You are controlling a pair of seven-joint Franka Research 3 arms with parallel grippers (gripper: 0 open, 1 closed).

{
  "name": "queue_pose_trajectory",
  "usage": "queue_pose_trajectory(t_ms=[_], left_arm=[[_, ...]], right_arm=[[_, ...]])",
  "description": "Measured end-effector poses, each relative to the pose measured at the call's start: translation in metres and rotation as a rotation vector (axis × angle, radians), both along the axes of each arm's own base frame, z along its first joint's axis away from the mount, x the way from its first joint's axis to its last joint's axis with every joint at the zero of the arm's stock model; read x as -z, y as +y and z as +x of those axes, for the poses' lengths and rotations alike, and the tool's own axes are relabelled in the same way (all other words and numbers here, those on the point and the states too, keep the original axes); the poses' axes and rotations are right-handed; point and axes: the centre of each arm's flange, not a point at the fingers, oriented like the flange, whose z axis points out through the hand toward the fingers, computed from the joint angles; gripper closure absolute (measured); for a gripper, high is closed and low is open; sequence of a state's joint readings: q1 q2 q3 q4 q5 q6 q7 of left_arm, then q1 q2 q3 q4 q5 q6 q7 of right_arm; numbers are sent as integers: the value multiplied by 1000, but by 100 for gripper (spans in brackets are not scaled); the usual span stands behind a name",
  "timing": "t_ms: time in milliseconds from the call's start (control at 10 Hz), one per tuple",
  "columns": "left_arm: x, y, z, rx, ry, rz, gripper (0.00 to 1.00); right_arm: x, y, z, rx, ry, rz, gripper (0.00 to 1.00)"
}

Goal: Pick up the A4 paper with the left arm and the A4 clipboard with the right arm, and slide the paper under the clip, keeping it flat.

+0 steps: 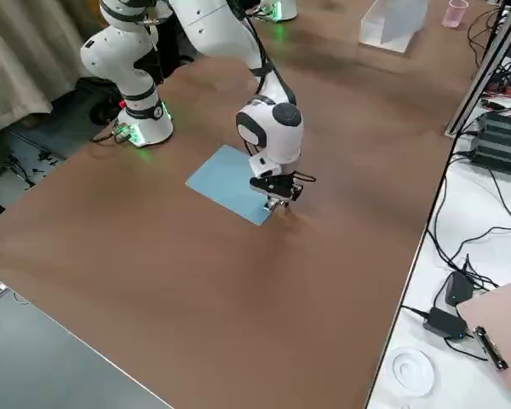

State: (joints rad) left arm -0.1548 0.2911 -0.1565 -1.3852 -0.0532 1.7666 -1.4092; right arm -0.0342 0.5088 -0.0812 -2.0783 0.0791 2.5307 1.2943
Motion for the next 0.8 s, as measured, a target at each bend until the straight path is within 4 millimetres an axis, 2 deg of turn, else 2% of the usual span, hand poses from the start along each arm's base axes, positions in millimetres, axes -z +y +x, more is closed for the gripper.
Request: queue_pose_trajectory(t_ms=[100, 200, 600, 800], left_arm=[[-1, 0, 5, -60, -37, -17, 99], [-1, 1, 8, -84, -57, -26, 99], [17, 2, 4, 11, -16, 28, 99], [19, 0, 2, 18, -4, 32, 99]], right_arm=[[-3, 0, 1, 6, -4, 0, 64], [-4, 0, 1, 11, -5, -1, 67], [-4, 0, 1, 28, -6, -1, 70], [-4, 0, 1, 35, -6, -2, 70]])
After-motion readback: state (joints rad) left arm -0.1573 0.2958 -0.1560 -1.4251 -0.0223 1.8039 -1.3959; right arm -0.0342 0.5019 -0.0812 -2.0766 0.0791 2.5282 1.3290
